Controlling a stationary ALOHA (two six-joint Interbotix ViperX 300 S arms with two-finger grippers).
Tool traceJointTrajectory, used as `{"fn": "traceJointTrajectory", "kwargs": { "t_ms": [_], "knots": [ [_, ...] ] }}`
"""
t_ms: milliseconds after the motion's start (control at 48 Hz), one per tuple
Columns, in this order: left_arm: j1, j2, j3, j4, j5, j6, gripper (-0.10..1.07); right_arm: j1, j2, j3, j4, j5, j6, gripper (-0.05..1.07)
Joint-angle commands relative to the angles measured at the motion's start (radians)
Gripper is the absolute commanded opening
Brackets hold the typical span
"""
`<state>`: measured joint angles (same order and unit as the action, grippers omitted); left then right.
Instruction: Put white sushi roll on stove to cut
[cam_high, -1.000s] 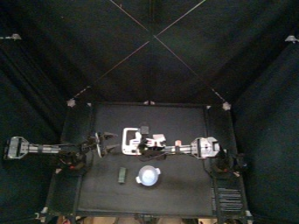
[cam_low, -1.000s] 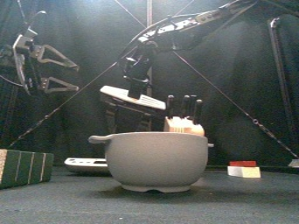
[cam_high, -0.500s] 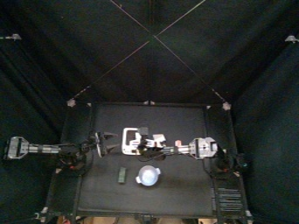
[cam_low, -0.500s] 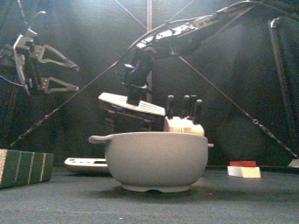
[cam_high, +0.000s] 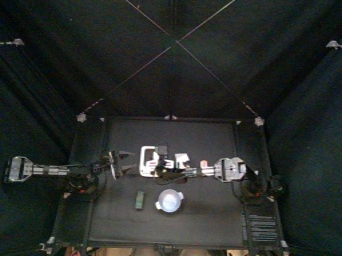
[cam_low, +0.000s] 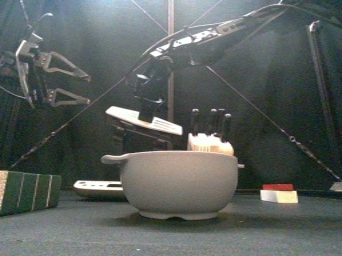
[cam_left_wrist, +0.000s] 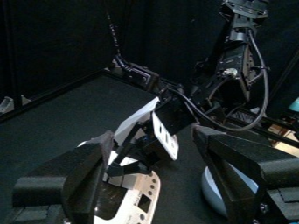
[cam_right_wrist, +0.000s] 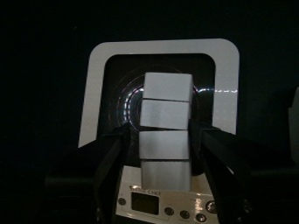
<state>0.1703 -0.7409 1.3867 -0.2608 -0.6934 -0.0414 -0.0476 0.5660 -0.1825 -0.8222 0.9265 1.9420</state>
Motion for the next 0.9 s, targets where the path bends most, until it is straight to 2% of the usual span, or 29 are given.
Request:
{"fn": "traceJointTrajectory", "kwargs": {
  "t_ms": [0, 354, 667, 875],
  "knots": [
    [0.002, 0.002, -0.011, 0.003, -0.005, 0.002, 1.04, -0.006, -0.023, -0.032, -0.005, -0.002, -0.002, 0.89],
    [0.003, 0.002, -0.011, 0.003, -0.005, 0.002, 1.04, 0.000, -0.043, -0.058, -0.058, 0.094, -0.011, 0.89],
    [0.003, 0.002, -0.011, 0.003, -0.005, 0.002, 1.04, -0.005, -0.118, -0.049, -0.058, 0.135, -0.190, 0.89],
    [0.003, 0.002, -0.011, 0.003, -0.005, 0.000, 1.04, 0.008, -0.195, -0.021, -0.081, 0.199, -0.224, 0.89]
  ]
}}
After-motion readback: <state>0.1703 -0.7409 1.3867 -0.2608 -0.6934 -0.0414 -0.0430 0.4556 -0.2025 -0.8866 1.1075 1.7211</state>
